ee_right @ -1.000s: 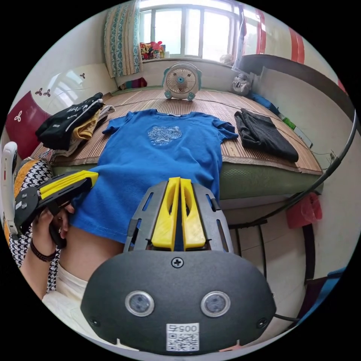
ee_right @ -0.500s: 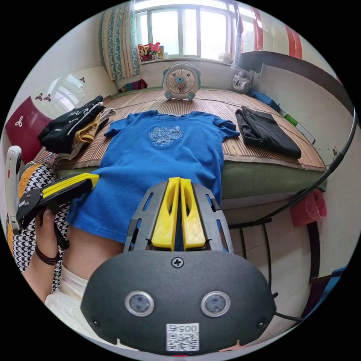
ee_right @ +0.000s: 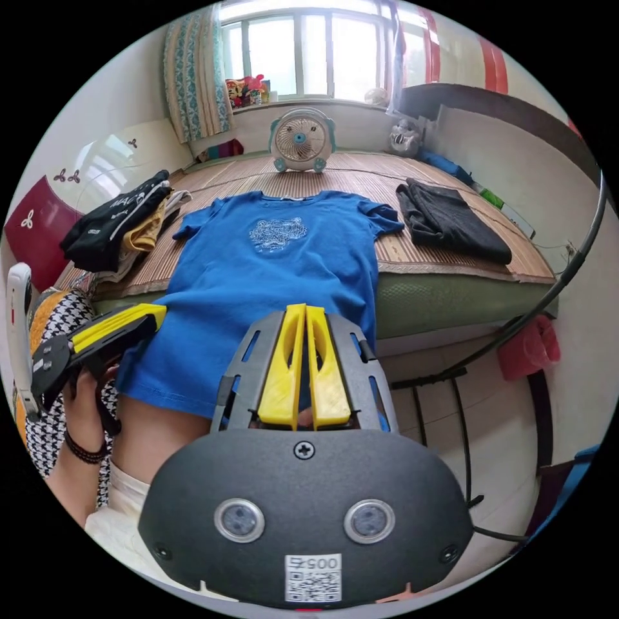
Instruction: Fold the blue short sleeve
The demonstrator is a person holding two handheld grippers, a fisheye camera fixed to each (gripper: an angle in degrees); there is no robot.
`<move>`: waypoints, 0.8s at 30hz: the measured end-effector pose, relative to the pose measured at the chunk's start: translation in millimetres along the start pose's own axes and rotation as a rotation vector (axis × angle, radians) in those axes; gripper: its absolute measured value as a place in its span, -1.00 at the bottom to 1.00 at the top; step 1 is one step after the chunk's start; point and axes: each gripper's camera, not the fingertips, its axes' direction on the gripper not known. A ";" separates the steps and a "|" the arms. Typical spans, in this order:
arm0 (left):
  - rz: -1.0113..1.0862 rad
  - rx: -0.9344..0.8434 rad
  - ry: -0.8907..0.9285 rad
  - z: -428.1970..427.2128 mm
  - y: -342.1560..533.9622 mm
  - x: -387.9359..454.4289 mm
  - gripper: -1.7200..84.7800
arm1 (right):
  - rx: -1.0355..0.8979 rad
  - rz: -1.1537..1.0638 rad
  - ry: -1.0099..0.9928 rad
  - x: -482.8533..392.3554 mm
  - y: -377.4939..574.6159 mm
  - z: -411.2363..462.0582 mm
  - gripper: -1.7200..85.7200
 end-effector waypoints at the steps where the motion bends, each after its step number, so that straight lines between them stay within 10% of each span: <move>1: -0.001 0.000 0.002 0.8 -0.3 -0.9 -0.97 | 0.002 0.010 -0.022 3.6 0.3 -0.2 -0.99; 24: -0.033 -0.005 0.067 23.1 -12.2 -26.4 -0.97 | 0.003 -0.009 -0.007 -3.3 -3.9 2.6 -1.00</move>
